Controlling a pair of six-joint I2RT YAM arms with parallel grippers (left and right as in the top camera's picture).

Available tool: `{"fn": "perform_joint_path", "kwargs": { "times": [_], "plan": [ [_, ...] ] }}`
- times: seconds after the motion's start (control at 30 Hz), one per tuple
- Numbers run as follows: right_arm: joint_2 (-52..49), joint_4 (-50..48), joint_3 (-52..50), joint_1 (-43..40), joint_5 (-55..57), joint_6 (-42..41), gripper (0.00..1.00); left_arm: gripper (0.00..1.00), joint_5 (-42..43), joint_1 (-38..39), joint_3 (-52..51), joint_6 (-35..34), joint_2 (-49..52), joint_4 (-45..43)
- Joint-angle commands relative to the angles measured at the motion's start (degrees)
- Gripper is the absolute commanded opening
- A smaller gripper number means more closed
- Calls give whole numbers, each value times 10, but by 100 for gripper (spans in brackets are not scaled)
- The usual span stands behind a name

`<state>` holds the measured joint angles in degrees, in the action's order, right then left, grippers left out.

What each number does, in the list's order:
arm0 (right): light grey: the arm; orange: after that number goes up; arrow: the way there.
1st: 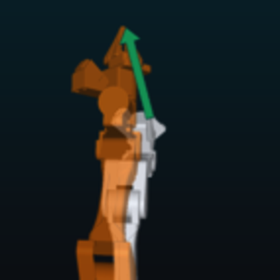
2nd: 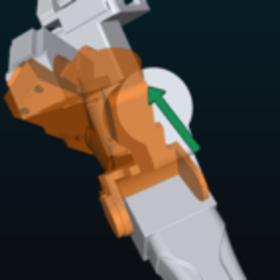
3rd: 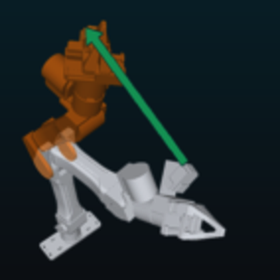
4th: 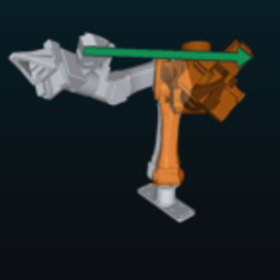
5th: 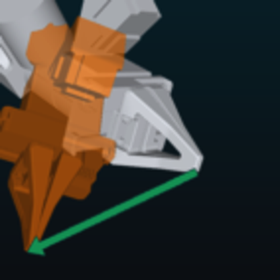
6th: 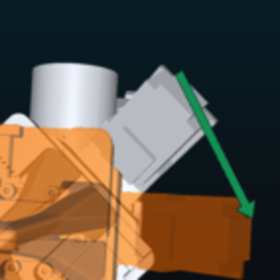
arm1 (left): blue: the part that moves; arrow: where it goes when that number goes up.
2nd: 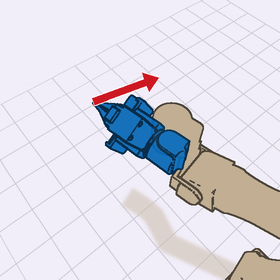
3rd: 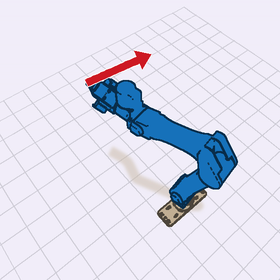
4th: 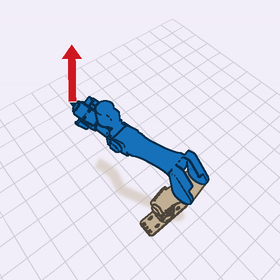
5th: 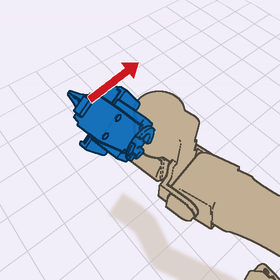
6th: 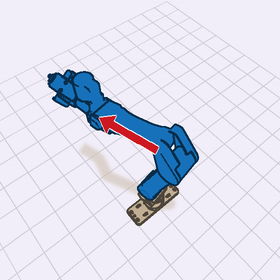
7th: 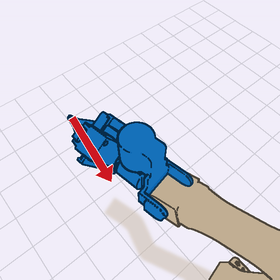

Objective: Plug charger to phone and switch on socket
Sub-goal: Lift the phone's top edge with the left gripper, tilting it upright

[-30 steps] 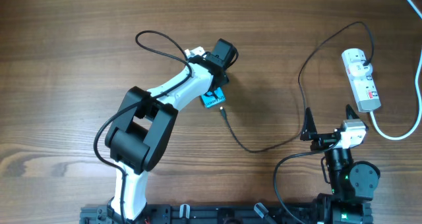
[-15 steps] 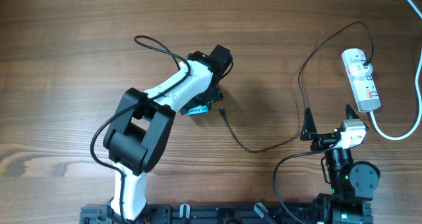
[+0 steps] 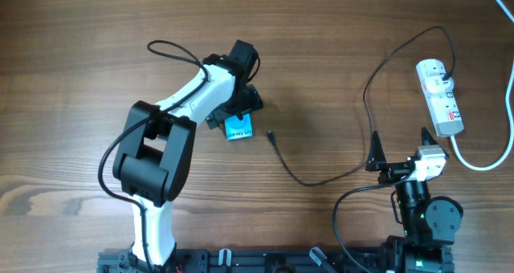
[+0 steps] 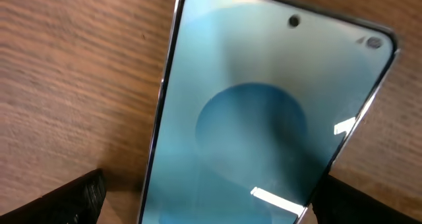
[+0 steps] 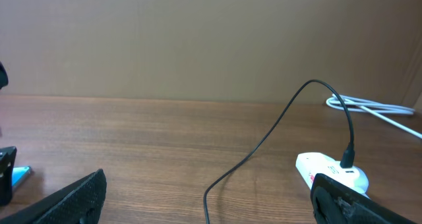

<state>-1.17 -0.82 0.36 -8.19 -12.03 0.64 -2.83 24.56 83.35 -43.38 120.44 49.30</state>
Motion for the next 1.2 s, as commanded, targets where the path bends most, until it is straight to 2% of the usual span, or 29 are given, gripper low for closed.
{"fn": "perform_joint_path", "kwargs": {
  "times": [0.0,0.3,0.5,0.67,1.0,1.17],
  "plan": [
    [2,-2,-1,0,-9,-8,100,100,-31,-6,-25,12,42,-27],
    [2,-2,-1,0,-9,-8,100,100,-30,-2,-37,12,42,-41],
    [2,-2,-1,0,-9,-8,100,100,-30,-3,-68,12,42,-95],
    [2,-2,-1,0,-9,-8,100,100,-30,-2,-73,12,42,-87],
    [2,-2,-1,0,-10,-8,100,86,-18,0,-77,12,42,-79],
    [2,-2,-1,0,-9,-8,100,85,19,2,-77,12,42,-49]
  ]
}}
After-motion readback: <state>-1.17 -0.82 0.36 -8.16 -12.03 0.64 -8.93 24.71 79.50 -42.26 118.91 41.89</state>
